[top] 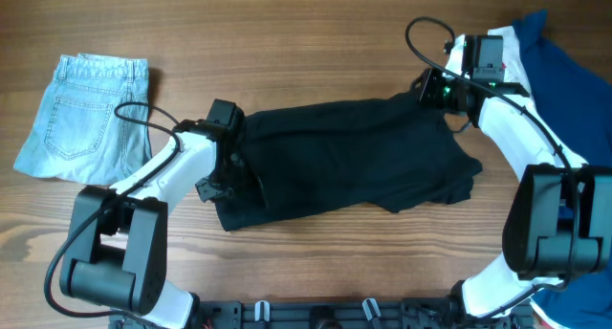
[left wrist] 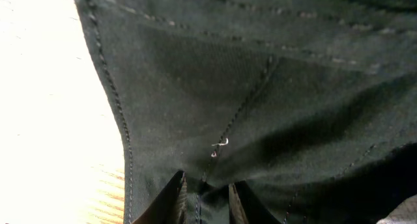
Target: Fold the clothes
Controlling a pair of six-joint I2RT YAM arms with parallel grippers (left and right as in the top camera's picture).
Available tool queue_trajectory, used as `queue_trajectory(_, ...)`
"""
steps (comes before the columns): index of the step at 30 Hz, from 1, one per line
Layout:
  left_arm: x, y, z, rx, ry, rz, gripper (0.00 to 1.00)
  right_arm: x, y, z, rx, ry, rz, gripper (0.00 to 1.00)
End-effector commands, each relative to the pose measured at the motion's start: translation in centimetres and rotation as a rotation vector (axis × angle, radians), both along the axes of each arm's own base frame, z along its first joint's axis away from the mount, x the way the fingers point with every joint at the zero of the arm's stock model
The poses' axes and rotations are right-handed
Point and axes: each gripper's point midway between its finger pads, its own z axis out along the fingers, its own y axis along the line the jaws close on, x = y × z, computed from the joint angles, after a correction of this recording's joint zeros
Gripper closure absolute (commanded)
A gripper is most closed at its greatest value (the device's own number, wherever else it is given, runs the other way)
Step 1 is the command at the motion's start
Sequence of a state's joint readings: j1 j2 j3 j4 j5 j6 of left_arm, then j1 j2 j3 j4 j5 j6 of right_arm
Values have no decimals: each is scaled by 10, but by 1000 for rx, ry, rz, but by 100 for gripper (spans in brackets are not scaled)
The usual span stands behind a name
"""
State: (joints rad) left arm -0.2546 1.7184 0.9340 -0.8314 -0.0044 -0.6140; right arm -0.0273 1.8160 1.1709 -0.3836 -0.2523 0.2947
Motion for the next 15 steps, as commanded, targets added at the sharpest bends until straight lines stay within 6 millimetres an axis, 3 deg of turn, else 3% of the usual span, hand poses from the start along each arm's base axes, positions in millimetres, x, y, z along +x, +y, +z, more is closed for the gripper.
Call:
queue_trajectory(1,-8,30,-8,143,32,0,81,-18,-9,-16,-66,93,1,61)
queue_trajectory(2,-8,35,-7,167,29,1,81,-25,-17,-21,-106,126,-23,65)
queue_trajectory(4,-9,42,-4,181,33,17,81,-45,-52,-30,-255,226,-180,66)
queue_trajectory(6,-12,45,-2,182,43,27,81,-45,-58,-30,-299,225,-177,61)
queue_trajectory(12,-15,46,-1,185,54,26,81,-43,-38,-29,-215,211,-80,58)
queue_trajectory(15,-6,44,12,178,25,28,82,-52,-26,-23,-156,232,-37,59)
